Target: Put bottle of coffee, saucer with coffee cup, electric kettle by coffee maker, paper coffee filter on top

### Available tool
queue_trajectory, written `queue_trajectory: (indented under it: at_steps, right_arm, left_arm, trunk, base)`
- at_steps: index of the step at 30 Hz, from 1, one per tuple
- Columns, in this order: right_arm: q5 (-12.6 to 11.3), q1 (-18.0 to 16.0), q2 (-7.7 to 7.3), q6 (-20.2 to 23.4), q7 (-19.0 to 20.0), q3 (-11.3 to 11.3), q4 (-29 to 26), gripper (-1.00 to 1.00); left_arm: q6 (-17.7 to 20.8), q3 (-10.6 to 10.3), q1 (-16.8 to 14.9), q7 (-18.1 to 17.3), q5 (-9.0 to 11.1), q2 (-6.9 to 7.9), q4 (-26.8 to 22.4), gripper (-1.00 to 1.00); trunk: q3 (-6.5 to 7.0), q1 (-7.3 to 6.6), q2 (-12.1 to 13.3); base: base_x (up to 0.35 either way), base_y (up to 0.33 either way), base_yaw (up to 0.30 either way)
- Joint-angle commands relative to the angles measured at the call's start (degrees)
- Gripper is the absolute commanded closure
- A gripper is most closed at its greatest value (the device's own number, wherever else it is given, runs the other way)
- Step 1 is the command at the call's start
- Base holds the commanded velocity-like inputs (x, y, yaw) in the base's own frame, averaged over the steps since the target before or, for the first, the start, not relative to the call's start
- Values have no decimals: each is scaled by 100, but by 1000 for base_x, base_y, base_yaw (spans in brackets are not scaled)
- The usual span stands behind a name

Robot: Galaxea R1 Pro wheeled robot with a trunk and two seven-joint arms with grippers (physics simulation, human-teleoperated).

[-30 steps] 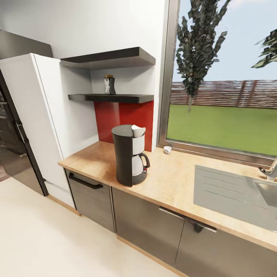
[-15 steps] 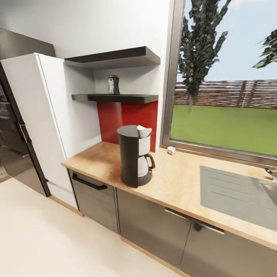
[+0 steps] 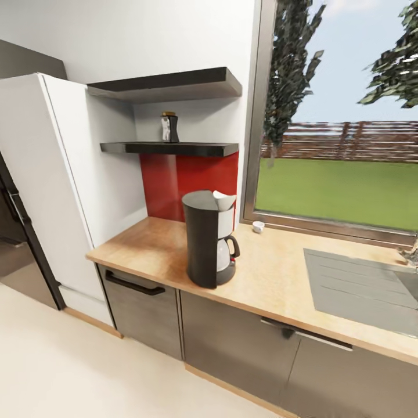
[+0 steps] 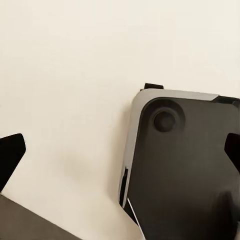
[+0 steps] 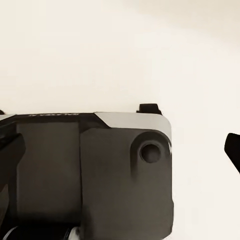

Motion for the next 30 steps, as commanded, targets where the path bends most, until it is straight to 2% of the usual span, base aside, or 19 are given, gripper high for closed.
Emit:
queue_trajectory:
  at_steps: [1,17,30]
  right_arm:
    - [60,1,3,28,-17,-46,-9,-100]
    - [60,1,3,28,-16,-42,-9,-100]
    - [60,1,7,28,-12,-46,-5,-100]
  left_arm:
    - [-3,10,6,-3,29,-1,-9,-100]
    - [1,10,-3,-3,20,-4,-10,-100]
    - [-3,4,-3,-3,9,-2,-10,-100]
  trunk:
    - [-2,3,-2]
    - [-36,3,-2]
    - [-39,3,-2]
  base:
    - [97,304,-260]
    - [50,328,-262]
    - [0,337,-33]
